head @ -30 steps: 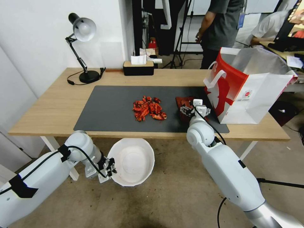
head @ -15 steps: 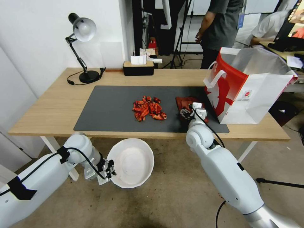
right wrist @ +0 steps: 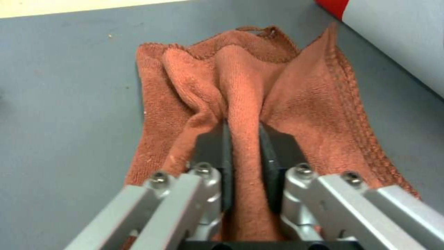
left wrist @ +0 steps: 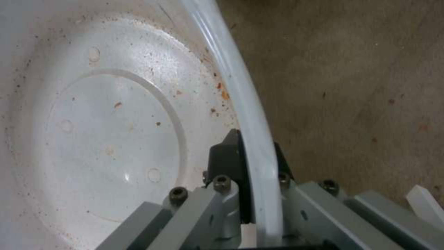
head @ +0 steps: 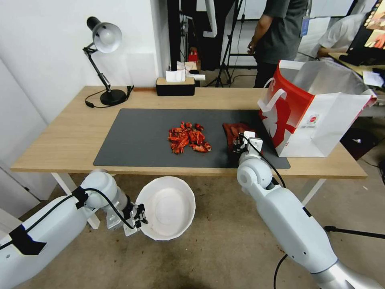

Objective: Sweep shrimp from table into container with towel, then put container into takeout bag.

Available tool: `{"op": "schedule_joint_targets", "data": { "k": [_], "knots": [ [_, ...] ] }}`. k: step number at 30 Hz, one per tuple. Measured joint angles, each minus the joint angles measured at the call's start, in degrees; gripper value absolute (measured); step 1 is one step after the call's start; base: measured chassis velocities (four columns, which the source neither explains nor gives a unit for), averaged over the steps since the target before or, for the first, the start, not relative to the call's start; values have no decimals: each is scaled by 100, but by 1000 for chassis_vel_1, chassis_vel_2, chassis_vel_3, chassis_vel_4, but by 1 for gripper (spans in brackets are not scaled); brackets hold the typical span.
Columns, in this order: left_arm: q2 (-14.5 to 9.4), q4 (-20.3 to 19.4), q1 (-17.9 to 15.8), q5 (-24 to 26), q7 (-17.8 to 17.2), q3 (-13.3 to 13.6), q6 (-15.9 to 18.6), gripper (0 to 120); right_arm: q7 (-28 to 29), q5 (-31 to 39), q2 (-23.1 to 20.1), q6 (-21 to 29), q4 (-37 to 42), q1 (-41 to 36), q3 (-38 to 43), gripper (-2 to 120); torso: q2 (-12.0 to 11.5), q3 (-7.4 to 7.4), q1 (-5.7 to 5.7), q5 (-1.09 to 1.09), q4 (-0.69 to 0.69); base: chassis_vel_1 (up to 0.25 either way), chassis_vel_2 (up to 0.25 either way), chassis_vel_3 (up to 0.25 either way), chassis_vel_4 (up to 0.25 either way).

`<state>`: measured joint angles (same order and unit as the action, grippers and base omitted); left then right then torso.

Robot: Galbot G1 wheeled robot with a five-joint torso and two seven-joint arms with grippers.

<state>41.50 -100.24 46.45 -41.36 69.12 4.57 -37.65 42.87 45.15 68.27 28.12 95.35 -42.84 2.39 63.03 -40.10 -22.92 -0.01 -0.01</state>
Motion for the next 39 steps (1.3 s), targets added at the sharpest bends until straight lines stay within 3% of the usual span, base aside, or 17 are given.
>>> {"op": "schedule_joint_targets", "data": {
  "k": [5,9,11,12,15,16,18,19,21,24,27,34,39],
  "knots": [
    [0,21,-1,-3,-45,0,-19,0,-33,74,-25,24,1,27,0,2,0,0,0,0,0,0,0,0,0],
    [-3,43,4,-9,-87,-3,-36,0,-679,-108,-98,-169,25,12,7,2,-1,-1,0,3,2,0,0,0,0],
    [-3,45,16,-11,-93,-16,-40,0,-1402,-547,-222,-476,104,13,32,2,-1,-1,0,1,1,0,0,0,0],
    [-3,45,16,-11,-93,-16,-40,0,-1402,-547,-222,-476,104,13,32,2,-1,-1,0,1,1,0,0,0,0],
    [-1,45,26,-12,-96,-33,-42,0,-2284,-903,-419,-743,146,127,63,2,-1,-1,0,1,0,0,0,0,0],
    [-1,45,26,-12,-96,-33,-42,0,-2284,-903,-419,-743,146,127,63,2,-1,-1,0,1,0,0,0,0,0],
    [-1,47,38,-24,-97,-73,-64,0,-3296,-1373,-662,-1064,-9,390,60,2,-1,0,0,2,1,0,0,0,0],
    [-1,47,38,-24,-97,-73,-64,0,-3296,-1373,-662,-1064,-9,390,60,2,-1,0,0,2,1,0,0,0,0],
    [4,74,42,-37,-98,-101,-107,0,-4220,-1843,-903,-1405,-390,775,-73,2,-1,-1,0,1,0,0,0,0,0],
    [11,93,46,-44,-98,-105,-118,0,-4622,-2031,-1013,-1586,-654,985,-198,2,-1,-1,0,1,0,0,0,0,0],
    [70,176,35,-62,-99,-105,-129,0,-5411,-2750,-1134,-2129,-1385,1480,-617,2,-1,-1,0,2,0,0,0,0,0],
    [207,439,-177,-129,-91,47,-159,0,-5701,-3481,-896,-2584,-2107,1955,-1171,2,-1,-1,-1,1,1,0,0,0,0],
    [334,604,-307,-136,9,194,-171,0,-5668,-3629,-666,-2512,-2415,2143,-1297,2,-1,-1,-1,0,2,0,0,0,0]
  ]
}}
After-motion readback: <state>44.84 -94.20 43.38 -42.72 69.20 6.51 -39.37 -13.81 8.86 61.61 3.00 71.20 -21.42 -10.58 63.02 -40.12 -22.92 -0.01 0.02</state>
